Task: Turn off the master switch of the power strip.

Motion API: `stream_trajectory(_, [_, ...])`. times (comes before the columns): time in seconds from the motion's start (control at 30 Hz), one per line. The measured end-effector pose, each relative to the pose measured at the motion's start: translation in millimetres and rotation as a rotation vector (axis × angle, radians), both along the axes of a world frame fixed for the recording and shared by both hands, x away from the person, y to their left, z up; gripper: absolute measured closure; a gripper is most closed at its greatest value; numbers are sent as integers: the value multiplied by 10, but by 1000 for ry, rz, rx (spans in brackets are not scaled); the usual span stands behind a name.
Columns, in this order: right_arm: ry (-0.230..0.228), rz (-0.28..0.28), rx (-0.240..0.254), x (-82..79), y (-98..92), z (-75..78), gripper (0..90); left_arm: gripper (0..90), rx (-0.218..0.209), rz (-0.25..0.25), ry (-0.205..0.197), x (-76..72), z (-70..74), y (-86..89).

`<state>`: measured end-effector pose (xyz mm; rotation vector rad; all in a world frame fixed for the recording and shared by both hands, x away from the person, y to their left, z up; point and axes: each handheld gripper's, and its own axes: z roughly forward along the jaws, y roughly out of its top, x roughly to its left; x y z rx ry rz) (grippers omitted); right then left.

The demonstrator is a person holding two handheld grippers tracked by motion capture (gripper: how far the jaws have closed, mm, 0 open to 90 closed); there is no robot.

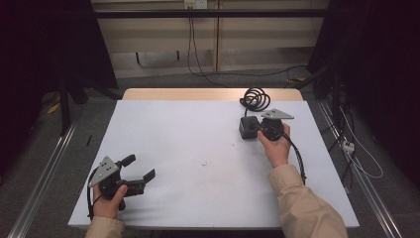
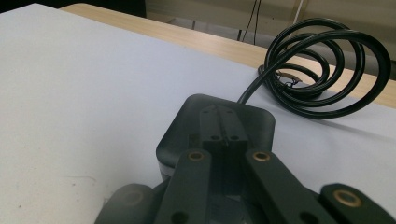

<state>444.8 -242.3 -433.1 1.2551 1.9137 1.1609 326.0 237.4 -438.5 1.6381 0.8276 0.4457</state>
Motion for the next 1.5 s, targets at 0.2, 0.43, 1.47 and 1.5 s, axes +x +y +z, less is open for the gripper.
stream_trajectory(0.2, [1,-3,5,-2,1,-4,900,48,0,-1,1,-3,-1,-3])
stream_trajectory(0.43, [-2,-7,32,-2,-15,-22,900,48,3,-2,2,-4,-2,-2])
stream_trajectory(1.47, [-11,-11,54,-11,-30,-51,900,48,4,-6,1,-6,-3,-15])
stream_trajectory(1.5, [-9,-9,53,-11,-29,-53,900,48,5,-6,2,-6,-4,-14])
